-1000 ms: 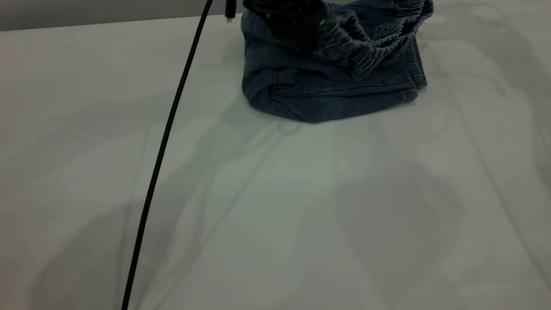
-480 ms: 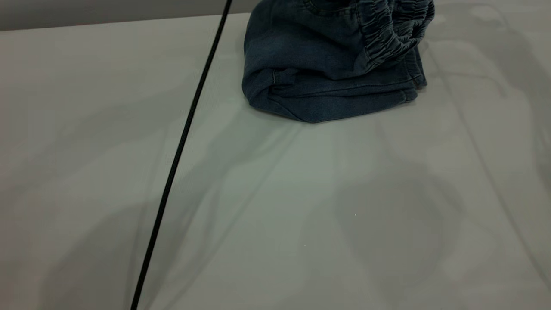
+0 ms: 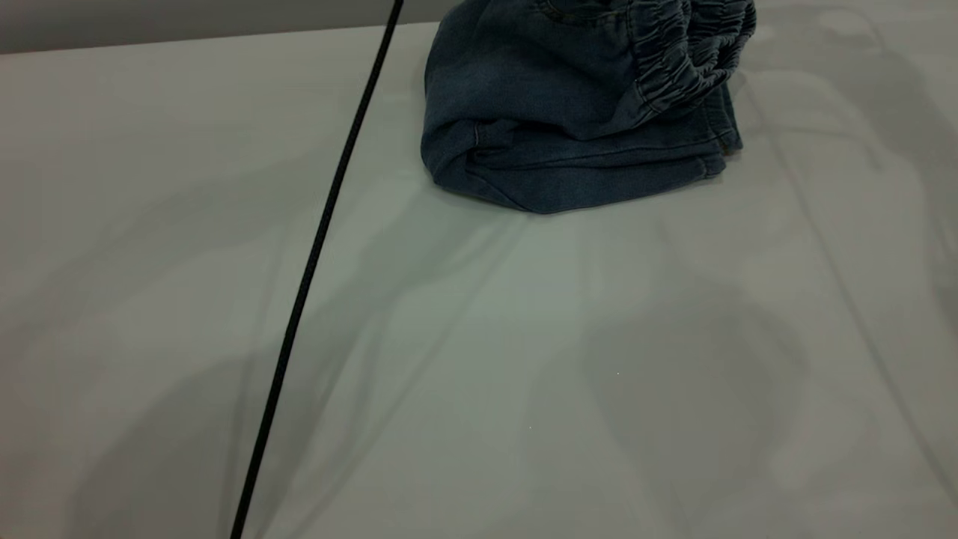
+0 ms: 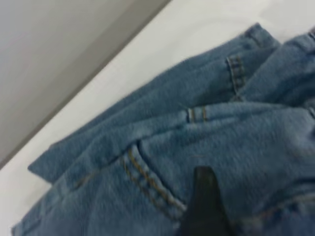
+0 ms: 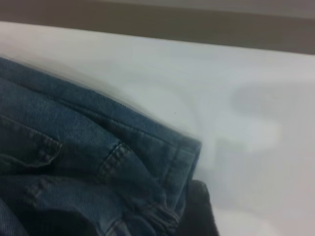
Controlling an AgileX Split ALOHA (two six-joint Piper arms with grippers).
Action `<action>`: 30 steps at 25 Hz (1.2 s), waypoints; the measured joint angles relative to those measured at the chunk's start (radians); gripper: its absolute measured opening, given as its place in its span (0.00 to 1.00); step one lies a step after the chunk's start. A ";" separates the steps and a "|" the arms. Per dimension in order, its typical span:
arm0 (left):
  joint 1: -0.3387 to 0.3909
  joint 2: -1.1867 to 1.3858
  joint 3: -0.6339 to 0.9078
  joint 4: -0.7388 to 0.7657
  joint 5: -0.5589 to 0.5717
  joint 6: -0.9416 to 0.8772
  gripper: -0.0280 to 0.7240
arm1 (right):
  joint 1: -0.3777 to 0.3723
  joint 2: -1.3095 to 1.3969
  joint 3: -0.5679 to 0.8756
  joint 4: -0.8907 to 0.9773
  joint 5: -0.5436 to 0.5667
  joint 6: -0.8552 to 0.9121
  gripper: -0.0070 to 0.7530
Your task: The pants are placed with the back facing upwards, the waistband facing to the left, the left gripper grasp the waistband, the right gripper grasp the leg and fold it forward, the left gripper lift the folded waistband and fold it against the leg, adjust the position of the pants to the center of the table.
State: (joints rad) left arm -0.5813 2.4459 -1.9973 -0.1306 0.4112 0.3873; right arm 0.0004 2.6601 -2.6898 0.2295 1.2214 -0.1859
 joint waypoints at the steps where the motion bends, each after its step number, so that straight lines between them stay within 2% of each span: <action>1: 0.000 -0.011 0.000 0.001 0.032 -0.001 0.69 | 0.000 0.000 0.000 0.000 0.000 -0.001 0.62; 6: 0.001 0.001 0.000 0.018 0.210 -0.002 0.69 | 0.000 0.000 0.000 0.000 0.000 -0.005 0.62; 9: 0.001 0.044 0.000 0.029 0.226 -0.003 0.69 | 0.000 0.000 0.000 0.001 0.000 -0.005 0.62; 13: 0.001 0.090 0.000 0.026 0.145 -0.003 0.69 | 0.000 0.000 0.000 0.001 0.000 -0.005 0.62; 18: 0.001 0.116 0.000 0.023 -0.081 -0.004 0.69 | 0.000 0.000 0.000 0.001 0.000 -0.006 0.62; 23: 0.001 0.148 0.000 0.023 -0.121 -0.005 0.69 | 0.000 0.000 0.000 0.003 0.000 -0.006 0.62; 26: 0.001 0.146 0.000 0.023 -0.068 -0.007 0.69 | 0.000 0.000 0.000 0.003 0.000 -0.006 0.62; 30: 0.000 0.133 0.000 0.023 0.125 -0.007 0.69 | 0.000 0.000 0.000 0.003 0.000 -0.006 0.62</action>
State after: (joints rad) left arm -0.5810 2.5791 -1.9973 -0.1081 0.5361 0.3804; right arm 0.0004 2.6601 -2.6898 0.2323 1.2214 -0.1923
